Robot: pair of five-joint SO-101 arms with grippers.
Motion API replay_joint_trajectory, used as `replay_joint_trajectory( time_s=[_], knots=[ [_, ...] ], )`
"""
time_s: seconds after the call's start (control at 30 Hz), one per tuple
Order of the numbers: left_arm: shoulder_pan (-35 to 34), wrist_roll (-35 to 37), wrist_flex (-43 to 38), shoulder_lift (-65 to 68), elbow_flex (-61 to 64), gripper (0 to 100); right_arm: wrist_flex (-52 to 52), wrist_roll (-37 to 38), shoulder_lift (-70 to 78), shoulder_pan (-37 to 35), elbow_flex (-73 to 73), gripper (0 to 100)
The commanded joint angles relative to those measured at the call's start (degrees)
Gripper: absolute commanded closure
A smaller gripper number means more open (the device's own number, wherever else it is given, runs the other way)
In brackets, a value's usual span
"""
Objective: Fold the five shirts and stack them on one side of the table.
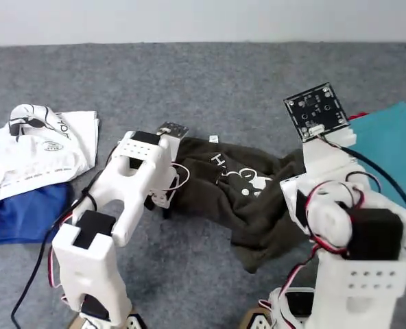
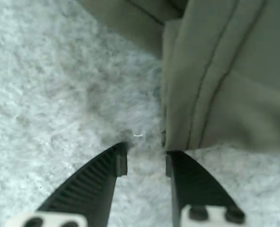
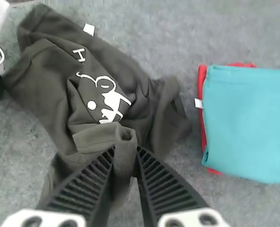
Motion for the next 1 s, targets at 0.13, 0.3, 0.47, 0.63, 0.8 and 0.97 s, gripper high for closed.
replay_joint_trajectory(
  time_s=[0.13, 0.3, 0.47, 0.63, 0.8, 0.97],
  knots=[
    [3.8, 1.2, 2.0, -0.3, -5.1, 84, -2.2, 0.6, -0.7, 0.4, 0.4, 98.8],
    [4.8, 1.2, 1.8, 0.1, -5.4, 84, -2.2, 0.5, -0.7, 0.2, 0.4, 98.8],
    [4.9, 1.2, -1.0, 0.3, -5.3, 85, -2.1, 0.4, -0.7, 0.0, 0.4, 98.8],
    [5.1, 1.2, -2.9, 0.4, -5.2, 85, -1.8, 0.4, -0.7, 0.0, 0.4, 98.8],
    [5.1, 1.2, -2.9, 0.4, -5.1, 85, -1.9, 0.3, -0.7, 0.0, 0.4, 98.8],
    [5.1, 1.2, -4.4, 2.5, -5.1, 88, -1.9, 0.3, -0.7, 0.0, 0.4, 98.8]
  ],
)
